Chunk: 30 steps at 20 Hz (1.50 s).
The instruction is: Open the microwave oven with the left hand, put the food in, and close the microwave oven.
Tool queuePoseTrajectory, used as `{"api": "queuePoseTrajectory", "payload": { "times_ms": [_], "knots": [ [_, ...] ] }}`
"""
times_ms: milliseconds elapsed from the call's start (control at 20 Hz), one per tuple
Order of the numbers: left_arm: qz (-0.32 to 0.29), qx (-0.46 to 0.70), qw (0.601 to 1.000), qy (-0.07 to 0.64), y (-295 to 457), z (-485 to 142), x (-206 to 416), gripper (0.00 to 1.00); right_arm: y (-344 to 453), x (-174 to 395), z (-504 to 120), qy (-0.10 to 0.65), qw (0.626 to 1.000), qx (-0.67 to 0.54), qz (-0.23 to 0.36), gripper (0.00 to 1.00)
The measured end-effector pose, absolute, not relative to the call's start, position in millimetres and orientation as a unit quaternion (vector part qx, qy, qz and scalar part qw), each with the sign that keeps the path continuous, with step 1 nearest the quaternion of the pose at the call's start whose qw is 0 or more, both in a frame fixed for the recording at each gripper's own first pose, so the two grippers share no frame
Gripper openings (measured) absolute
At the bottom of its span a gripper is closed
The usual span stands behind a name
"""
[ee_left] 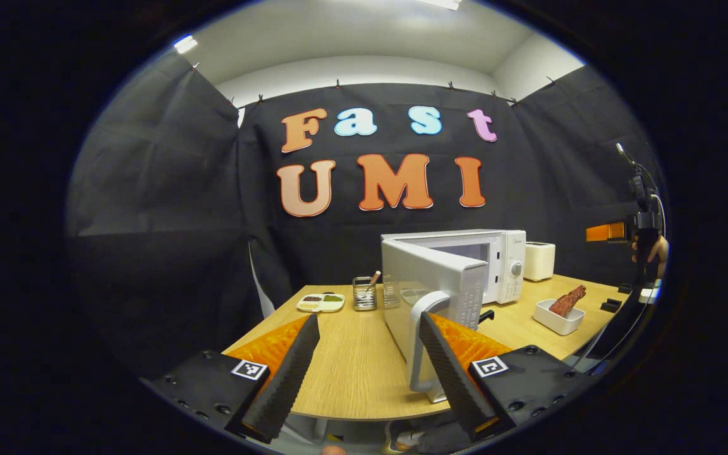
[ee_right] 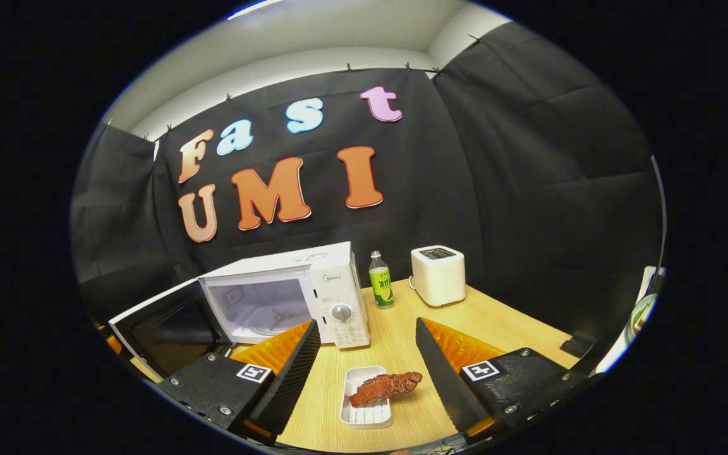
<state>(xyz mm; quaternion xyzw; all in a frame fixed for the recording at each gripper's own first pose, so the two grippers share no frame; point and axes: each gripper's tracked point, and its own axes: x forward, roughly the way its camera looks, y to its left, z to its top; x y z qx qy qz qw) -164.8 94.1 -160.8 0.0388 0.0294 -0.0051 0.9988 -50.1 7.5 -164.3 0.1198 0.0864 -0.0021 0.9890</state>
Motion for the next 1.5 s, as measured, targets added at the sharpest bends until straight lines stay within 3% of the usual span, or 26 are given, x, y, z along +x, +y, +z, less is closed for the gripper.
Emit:
{"api": "queuePoseTrajectory", "payload": {
  "times_ms": [150,350,400,500,550,750,900,950,1000,1050,1200,1350,1400,1500],
  "knots": [
    [0.018,0.03,0.999,0.023,118,-155,-160,1.0,-5,-46,-186,0.094,0.982,0.162,-0.021,0.95],
    [0.044,0.027,0.998,0.02,143,-156,-151,0.96,-15,-43,-226,0.115,0.963,0.239,-0.045,0.95],
    [0.049,0.026,0.998,0.021,149,-156,-147,1.0,-15,-41,-241,0.124,0.957,0.256,-0.052,1.0],
    [0.056,0.022,0.998,0.022,157,-158,-143,0.96,-14,-37,-266,0.138,0.949,0.276,-0.062,0.95],
    [0.061,0.017,0.998,0.02,161,-158,-140,1.0,-12,-35,-274,0.142,0.946,0.285,-0.064,0.95],
    [0.074,0.001,0.997,0.035,179,-174,-128,1.0,-1,-25,-302,0.156,0.93,0.328,-0.063,0.89],
    [0.086,0.011,0.995,0.051,195,-183,-122,0.96,-1,-14,-311,0.15,0.919,0.357,-0.077,0.74],
    [0.089,0.014,0.995,0.053,199,-185,-120,1.0,-2,-11,-311,0.144,0.915,0.368,-0.082,0.7],
    [0.092,0.016,0.994,0.055,204,-185,-118,1.0,-2,-8,-312,0.141,0.912,0.375,-0.085,0.51],
    [0.095,0.017,0.994,0.056,208,-185,-115,0.96,-3,-5,-315,0.142,0.91,0.378,-0.089,0.55],
    [0.1,0.017,0.993,0.062,216,-190,-108,1.0,-7,-1,-315,0.138,0.902,0.398,-0.099,0.27],
    [0.101,0.016,0.992,0.068,219,-193,-101,1.0,-4,1,-307,0.133,0.889,0.429,-0.095,0.18],
    [0.102,0.018,0.992,0.069,220,-193,-100,0.96,-1,1,-307,0.13,0.89,0.426,-0.095,0.15],
    [0.103,0.02,0.992,0.068,222,-191,-97,1.0,0,4,-299,0.124,0.898,0.411,-0.095,0.11]
  ]
}}
